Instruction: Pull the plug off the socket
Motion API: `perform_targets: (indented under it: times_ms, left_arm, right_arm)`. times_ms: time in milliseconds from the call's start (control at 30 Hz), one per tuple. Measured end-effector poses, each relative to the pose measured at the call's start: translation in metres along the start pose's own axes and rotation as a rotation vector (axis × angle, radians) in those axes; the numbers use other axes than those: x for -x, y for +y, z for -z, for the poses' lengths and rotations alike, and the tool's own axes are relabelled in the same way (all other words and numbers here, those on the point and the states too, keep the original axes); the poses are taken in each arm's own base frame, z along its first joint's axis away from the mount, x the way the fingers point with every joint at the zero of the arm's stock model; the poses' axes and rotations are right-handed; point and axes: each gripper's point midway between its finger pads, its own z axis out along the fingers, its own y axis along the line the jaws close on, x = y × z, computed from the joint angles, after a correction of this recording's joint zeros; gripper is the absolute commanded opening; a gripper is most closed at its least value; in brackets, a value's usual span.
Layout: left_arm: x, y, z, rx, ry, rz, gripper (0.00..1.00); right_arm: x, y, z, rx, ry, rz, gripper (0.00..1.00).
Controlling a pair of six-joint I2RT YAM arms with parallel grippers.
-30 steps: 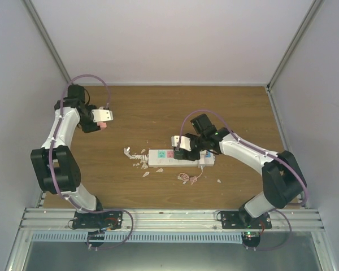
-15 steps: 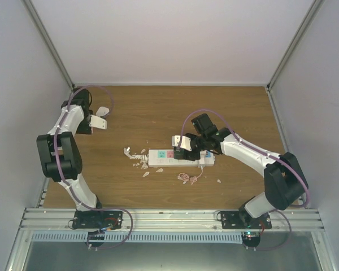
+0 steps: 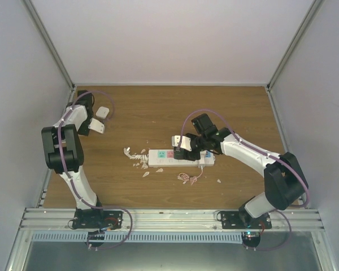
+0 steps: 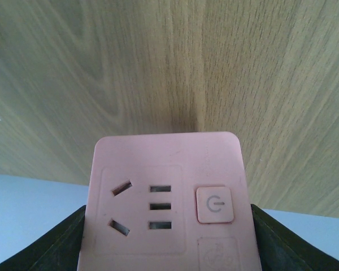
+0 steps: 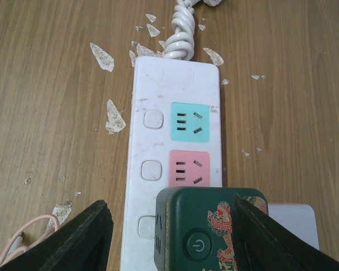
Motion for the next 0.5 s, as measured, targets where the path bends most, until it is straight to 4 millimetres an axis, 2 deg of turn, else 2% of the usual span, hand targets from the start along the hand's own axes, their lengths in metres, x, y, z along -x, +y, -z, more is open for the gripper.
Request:
perform_targets:
  times_ms: [167,500]
  left_arm:
    - [0.0004,0.0002,-0.0059,-0.011,0.024,-0.022,0.47]
    - [0.0068,0.0056,-0.0034,0.007,0.023,-0.031,0.77]
  right_arm:
    - [-0.0002,0.0002,-0.0001,0.001,0.001,-0.001,0.58]
    - [-0.0010,0.0011,-0.0005,0.004,0.002,-0.003,0.59]
